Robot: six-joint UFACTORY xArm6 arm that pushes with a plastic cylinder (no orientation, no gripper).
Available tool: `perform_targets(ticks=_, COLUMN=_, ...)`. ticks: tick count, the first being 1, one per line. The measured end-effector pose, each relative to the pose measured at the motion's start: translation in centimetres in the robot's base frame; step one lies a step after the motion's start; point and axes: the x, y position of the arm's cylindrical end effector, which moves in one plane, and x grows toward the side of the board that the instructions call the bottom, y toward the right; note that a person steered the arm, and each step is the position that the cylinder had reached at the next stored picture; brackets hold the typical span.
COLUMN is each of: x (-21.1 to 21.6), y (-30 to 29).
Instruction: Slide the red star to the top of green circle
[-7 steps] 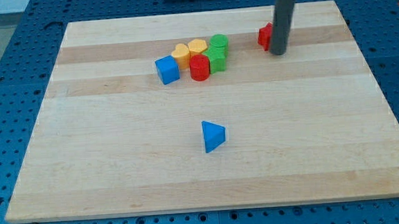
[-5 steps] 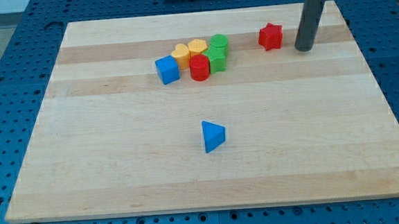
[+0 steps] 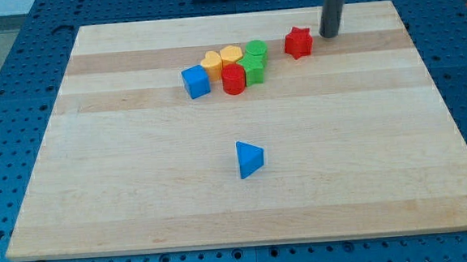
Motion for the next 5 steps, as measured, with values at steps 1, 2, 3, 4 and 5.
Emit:
perform_targets(ticks=1, x=2.0, y=-0.2)
perform_targets(ticks=2, x=1.7, y=-3.7)
perform_targets(ticks=3, x=-0.2, y=-8.5)
perform_targets(ticks=4, x=-2.1, y=-13.1)
perform_targets(ticks=5, x=-3.6, y=-15.8)
